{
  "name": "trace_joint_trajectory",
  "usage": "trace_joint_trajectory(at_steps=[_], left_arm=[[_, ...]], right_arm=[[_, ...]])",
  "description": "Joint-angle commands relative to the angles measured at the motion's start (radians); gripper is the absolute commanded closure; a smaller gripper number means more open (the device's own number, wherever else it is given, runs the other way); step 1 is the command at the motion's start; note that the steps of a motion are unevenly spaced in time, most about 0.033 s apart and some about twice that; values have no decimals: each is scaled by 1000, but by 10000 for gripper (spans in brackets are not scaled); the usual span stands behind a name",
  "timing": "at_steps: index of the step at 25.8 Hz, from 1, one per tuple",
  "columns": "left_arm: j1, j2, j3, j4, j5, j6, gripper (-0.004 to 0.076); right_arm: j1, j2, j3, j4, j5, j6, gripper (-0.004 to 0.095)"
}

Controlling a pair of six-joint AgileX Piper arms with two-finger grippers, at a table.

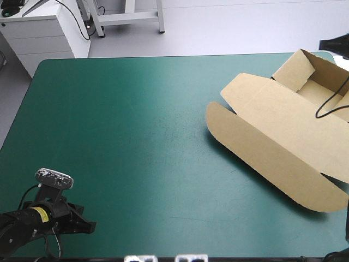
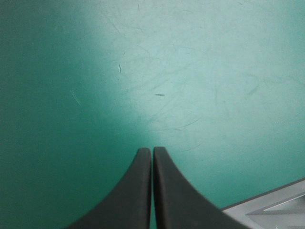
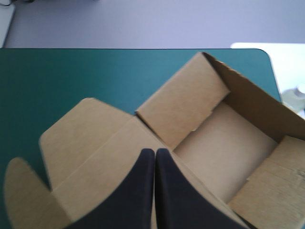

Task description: Fold the box

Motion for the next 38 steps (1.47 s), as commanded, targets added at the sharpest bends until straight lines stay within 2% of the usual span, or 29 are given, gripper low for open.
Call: trace_joint_trajectory(at_steps=[1,3,6,16,30,38], left_arm=[[-2,5,-25,-12,-50,-2,732],[-2,5,-25,-12,-69,0,732],[-2,3,-25,-12,-125,27,732],[-2,1,-25,-10,-167,47,732],[-2,-7,57,-12,-223,62,732],[-2,-13,115,-12,-244,62,732]], right_arm=[[100,-144,91,19,4,-56,922],[180,-256,225,19,4,-73,922],[260,-453,499,21,-61,-78,922],[268,-942,1101,24,-220,-97,922],[268,-1263,1453,26,-292,-96,922],[268,-1319,1554,22,-288,-96,922]])
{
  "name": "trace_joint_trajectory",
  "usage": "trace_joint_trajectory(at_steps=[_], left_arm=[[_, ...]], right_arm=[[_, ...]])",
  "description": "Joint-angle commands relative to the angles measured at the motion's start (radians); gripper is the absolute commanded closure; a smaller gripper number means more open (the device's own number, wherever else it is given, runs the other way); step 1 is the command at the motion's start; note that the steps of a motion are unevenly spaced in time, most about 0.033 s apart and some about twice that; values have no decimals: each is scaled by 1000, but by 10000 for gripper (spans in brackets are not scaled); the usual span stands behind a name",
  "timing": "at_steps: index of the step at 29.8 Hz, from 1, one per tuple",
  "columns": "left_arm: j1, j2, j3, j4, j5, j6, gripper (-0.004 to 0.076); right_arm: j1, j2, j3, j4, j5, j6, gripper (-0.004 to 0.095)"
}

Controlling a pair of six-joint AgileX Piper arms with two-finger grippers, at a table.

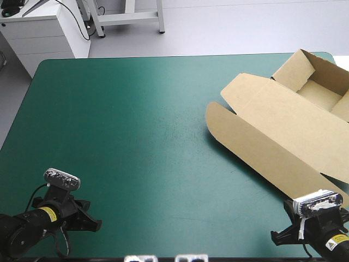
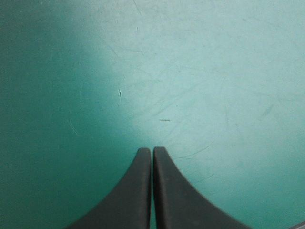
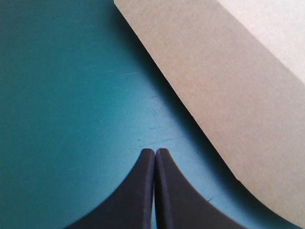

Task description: Fold the box

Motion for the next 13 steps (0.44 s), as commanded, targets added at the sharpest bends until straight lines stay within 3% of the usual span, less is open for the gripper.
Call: trace_joint_trajectory(at_steps=[1,13], left_arm=[[-2,0,-9,-12,-48,1,732],[-2,0,50,-14,-44,1,732]], right_arm=[[3,8,12,15,-50,-10,922],[3,8,28,15,-50,-10,922]])
